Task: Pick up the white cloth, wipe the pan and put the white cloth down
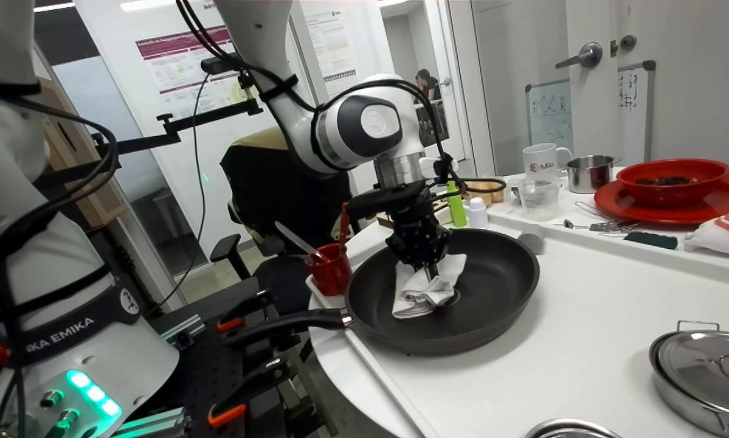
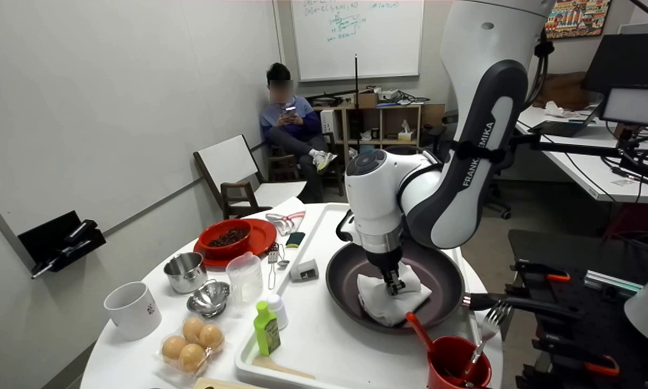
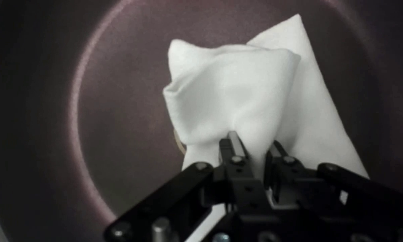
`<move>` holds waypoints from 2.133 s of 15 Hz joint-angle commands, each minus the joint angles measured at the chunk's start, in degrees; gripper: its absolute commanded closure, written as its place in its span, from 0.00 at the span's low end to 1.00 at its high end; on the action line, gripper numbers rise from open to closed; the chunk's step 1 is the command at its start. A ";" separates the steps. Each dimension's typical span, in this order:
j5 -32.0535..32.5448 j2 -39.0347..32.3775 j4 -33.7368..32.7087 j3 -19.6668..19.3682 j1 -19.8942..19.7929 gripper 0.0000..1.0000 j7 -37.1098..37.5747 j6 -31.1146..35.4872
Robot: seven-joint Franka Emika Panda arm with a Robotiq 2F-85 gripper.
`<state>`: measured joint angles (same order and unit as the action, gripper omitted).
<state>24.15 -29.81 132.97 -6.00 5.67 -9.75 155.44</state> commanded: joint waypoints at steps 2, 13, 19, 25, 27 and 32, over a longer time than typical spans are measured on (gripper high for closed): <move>4.47 1.14 2.72 0.18 0.58 0.91 -3.25 -0.44; 1.40 -1.13 -2.51 -1.42 -4.28 0.91 -0.58 0.16; -11.64 -3.18 -7.33 1.70 -12.19 0.91 -0.60 -0.67; -17.84 -4.66 -10.58 2.20 -14.36 0.91 0.93 -0.34; -17.60 -5.00 -10.79 2.10 -13.59 0.91 1.47 -0.03; -17.20 -5.23 -10.35 2.79 -11.84 0.91 2.74 1.45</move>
<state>7.90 -33.72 123.66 -3.64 -7.55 -8.54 155.47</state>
